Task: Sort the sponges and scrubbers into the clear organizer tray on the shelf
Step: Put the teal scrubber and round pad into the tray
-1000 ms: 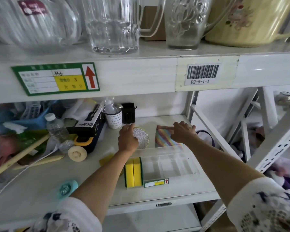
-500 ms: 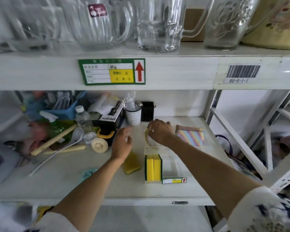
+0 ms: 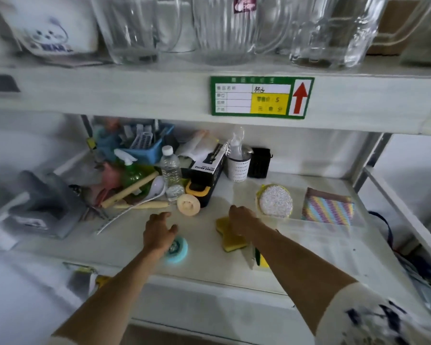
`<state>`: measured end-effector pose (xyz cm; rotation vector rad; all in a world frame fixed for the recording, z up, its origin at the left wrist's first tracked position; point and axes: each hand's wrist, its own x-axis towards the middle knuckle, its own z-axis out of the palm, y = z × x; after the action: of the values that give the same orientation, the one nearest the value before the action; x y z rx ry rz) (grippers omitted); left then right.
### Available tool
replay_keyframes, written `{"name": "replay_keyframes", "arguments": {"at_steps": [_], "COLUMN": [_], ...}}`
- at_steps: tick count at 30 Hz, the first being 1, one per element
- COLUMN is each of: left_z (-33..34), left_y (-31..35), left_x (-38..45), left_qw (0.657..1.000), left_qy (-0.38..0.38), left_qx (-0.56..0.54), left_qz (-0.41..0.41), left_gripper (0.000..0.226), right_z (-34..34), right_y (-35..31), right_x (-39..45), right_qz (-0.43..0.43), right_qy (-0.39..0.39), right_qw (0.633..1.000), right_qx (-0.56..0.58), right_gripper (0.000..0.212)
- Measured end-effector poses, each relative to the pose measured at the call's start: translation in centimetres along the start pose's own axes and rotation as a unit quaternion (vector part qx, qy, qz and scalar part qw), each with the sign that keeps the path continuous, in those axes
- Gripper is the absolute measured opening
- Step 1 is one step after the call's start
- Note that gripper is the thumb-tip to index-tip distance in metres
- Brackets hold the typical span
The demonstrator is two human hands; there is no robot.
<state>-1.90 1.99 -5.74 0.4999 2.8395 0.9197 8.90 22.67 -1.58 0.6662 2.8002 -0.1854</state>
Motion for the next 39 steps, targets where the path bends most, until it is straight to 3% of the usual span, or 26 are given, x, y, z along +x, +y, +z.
{"name": "replay_keyframes", "arguments": {"at_steps": [5, 12, 21, 33, 39], "left_z": [0.1, 0.1, -0.1, 0.2, 0.5], "left_y": [-2.3, -2.7, -3.1, -3.4, -2.9], "left_x": [-0.2, -0.3, -1.0, -1.2, -1.4], "left_qw": [0.995, 0.991, 0.986, 0.99, 0.992], "left_qy": [-0.073, -0.111, -0.158, -0.132, -0.117], "left_qx": [0.06, 0.069, 0.057, 0.037, 0.008], "left_qz": [-0.04, -0.017, 0.0, 0.017, 0.037], "left_gripper": [0.061, 0.078, 0.078, 0.067, 0.066], "right_z": [1.3, 1.5, -0.1, 0.2, 0.6], "right_y": [-0.4, -1.5, -6.3, -10.5, -11.2], "right_x": [0.5, 0.9, 3.1, 6.2, 5.7], "right_qz": [0.028, 0.06, -0.073, -0.176, -0.14], "right_qy": [-0.02, -0.008, 0.107, 0.153, 0.184], "right_qw": [0.999, 0.997, 0.988, 0.97, 0.967], "right_qx": [0.001, 0.043, 0.08, -0.072, -0.105], "right_gripper": [0.048, 0.05, 0.05, 0.063, 0.051]}}
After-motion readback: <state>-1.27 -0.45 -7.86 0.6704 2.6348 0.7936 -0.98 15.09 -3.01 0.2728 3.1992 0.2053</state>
